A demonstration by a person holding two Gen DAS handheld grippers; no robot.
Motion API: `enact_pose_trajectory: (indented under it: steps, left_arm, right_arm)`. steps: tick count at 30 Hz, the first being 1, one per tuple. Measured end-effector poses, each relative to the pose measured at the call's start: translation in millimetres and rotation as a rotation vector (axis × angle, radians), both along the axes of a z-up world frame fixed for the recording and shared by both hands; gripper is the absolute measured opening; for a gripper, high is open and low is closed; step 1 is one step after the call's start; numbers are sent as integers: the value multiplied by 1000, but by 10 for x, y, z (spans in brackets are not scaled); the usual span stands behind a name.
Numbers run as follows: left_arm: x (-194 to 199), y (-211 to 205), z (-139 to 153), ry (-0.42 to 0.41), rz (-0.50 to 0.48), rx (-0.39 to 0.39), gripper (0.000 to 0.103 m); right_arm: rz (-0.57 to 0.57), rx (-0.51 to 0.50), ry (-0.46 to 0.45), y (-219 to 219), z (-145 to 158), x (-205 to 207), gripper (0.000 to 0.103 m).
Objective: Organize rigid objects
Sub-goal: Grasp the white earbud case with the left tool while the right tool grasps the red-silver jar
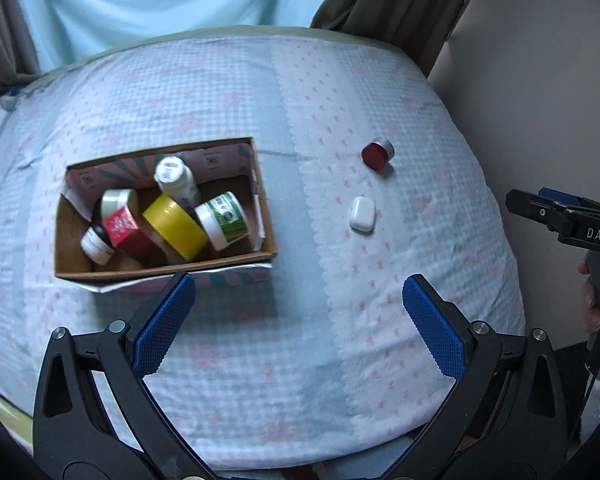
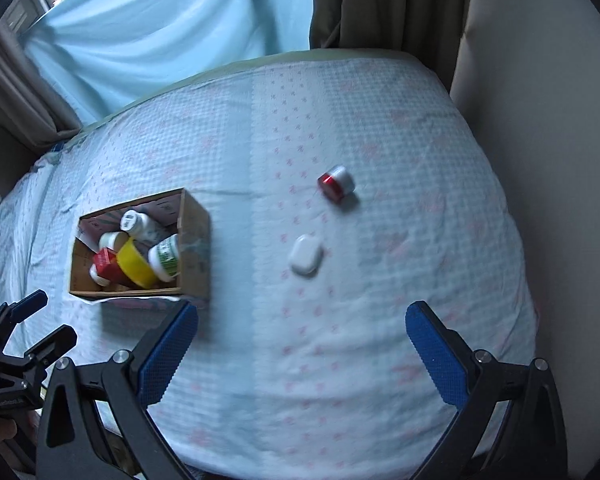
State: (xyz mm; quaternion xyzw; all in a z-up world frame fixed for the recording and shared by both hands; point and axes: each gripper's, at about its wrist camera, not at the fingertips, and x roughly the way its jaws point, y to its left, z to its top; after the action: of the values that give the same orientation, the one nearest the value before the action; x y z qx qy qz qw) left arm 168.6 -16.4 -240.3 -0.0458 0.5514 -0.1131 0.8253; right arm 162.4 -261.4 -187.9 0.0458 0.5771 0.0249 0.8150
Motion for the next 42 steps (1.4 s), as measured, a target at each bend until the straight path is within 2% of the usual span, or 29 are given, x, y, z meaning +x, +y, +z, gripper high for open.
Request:
enact_pose_trajectory:
  steps: [3,6,10,15,20,22,24,25,27,29,34,38,40,41,42]
  left_arm:
    - [72,-335,-164,17,38,7,103]
    - [178,-624,-359,10,54,10,103]
    - [408,-976,-809,10,55,9,103]
    - [696,-1374,-1479,-13,15,46,103]
    - [940,-1658,-2043,-49,-52,95,101]
    - [1022,-1727,-2230,-53,-77,108,97]
    - [1115,-1779,-2417,-40,-95,118,83]
    - [1155,-1794,-2490,-35,-94,121,82]
    - [1182,-1811,-2513,-76,-93,125,82]
    - [1198,-1837,-2524,-103,-104,129,82]
    - [1180,-1854,-2540,-140,-132,135,80]
    - [1135,-1859,-2509,-165,-171,138,66]
    - [1150,-1834,-2495,-174,-176,123,52]
    - [1160,-1819,-2492,-171,-180,102,43]
    - [1174,-1805,-2493,-167,-180,90,41]
  right_arm:
    - [75,-27,-30,-285,-45,161,103]
    - [147,-9,-74,-530,-76,313,103]
    - [261,-27,-109,-675,-266,531,103]
    - [373,-31,-137,-758,-773,841,103]
    - [421,10,-128,-783,-1375,1172,103]
    - [447,15,-122,-755,-1628,1305,103]
    - [466,22,-123,-730,-1844,1414,103]
    - [477,30,-126,-711,-1948,1471,103]
    - [494,43,-134,-677,-2136,1569,103]
    - [517,45,-139,-619,-2299,1661,91]
    - [566,50,-159,-448,-2496,1791,80]
    - [605,6,-209,-335,-2511,1784,75]
    - [609,3,-223,-308,-2504,1804,73]
    - [607,5,-225,-304,-2503,1822,68]
    - [607,9,-216,-297,-2521,1849,63]
